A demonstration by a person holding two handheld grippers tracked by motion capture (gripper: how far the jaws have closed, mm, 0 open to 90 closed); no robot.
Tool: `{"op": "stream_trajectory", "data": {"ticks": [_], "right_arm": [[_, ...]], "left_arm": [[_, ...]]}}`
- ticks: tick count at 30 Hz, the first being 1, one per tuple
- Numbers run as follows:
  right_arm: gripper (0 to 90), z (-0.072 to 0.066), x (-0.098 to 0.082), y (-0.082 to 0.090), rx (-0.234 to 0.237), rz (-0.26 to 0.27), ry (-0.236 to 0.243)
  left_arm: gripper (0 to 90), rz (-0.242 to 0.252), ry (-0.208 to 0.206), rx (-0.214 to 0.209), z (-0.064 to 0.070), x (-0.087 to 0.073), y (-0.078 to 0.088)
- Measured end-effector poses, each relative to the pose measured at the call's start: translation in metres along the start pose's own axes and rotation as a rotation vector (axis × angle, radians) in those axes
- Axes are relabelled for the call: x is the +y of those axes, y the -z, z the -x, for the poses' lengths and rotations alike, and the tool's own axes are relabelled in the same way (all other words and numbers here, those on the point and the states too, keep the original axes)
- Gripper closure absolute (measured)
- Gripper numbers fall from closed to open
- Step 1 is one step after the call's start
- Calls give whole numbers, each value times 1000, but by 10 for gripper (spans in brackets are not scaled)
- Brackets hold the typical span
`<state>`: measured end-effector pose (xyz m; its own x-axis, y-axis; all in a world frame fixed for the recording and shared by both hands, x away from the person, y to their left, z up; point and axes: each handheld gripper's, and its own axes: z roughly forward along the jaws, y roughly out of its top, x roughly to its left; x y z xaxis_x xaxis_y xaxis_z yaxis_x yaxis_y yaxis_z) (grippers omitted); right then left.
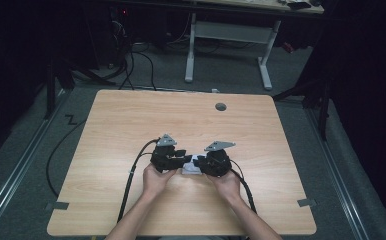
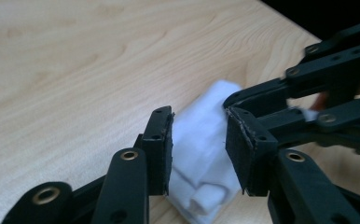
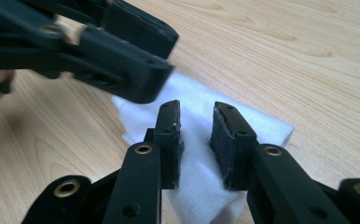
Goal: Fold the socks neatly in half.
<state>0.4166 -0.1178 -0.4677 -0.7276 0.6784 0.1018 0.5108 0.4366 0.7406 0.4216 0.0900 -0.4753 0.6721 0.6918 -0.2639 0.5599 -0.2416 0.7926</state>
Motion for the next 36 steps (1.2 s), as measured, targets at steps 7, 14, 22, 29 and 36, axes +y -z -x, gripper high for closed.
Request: {"op": "stream_trajectory", "data": {"ticks": [7, 14, 22, 29, 36], "right_arm": [[619, 1, -9, 2, 5, 10, 7], [575, -1, -30, 11, -19, 2, 60], [585, -1, -26, 37, -3, 97, 28], [599, 7, -3, 21, -27, 90, -50], [544, -2, -22, 8, -32, 18, 21]], "left_arm": [[657, -72, -72, 53, 8, -5, -10], [664, -74, -100, 66, 12, -6, -12], [662, -76, -104, 72, 12, -6, -11], [662, -77, -119, 84, 14, -6, -12], [653, -74, -106, 77, 12, -11, -10]]}}
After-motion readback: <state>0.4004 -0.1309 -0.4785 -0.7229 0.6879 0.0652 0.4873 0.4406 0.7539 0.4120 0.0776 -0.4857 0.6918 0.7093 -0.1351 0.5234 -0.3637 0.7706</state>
